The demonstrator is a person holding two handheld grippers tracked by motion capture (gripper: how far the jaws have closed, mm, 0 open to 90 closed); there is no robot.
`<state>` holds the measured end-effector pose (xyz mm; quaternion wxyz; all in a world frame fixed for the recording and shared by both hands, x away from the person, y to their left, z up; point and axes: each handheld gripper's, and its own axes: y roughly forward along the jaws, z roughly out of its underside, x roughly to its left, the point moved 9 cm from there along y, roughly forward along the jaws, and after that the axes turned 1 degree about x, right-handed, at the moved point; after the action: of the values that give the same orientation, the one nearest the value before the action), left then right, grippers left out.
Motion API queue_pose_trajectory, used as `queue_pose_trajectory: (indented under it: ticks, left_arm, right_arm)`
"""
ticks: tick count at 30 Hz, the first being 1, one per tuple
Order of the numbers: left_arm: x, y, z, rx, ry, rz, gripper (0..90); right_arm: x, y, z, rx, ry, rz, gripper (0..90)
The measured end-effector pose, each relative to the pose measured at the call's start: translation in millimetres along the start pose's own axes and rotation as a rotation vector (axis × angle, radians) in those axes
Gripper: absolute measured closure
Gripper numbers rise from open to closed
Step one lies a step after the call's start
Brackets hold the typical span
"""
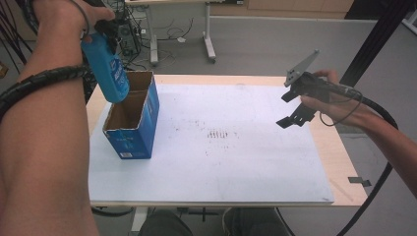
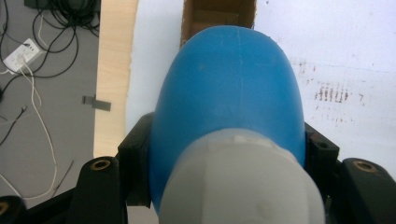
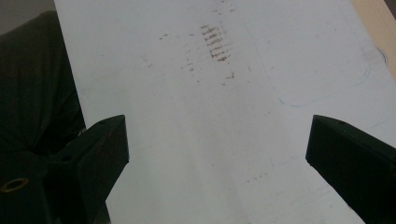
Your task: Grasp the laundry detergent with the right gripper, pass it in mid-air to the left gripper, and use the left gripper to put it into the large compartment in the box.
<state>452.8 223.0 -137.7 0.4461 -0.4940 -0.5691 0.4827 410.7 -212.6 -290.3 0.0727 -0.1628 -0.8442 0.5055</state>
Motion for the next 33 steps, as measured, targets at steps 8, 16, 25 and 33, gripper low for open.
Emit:
queue_pose_trajectory:
  ticks: [8,16,25,33]
  left_arm:
    - [5.5,16.2,1.0,-0.002,-0.012,-0.004,37.2]
    - [4.4,29.4,-0.2,-0.010,-0.005,-0.005,37.2]
    - [1.4,51.0,0.2,0.002,0.005,0.004,37.2]
    - [2.8,73.7,-0.1,0.001,0.011,0.007,37.2]
  right_arm:
    - [1.4,2.5,-0.5,0.003,-0.009,0.003,5.8]
    - [1.9,3.7,-1.6,0.002,-0.018,0.015,5.9]
    - [2.9,4.4,-3.2,0.011,-0.029,0.016,6.0]
    - [2.8,6.3,-3.7,0.015,-0.026,0.017,6.0]
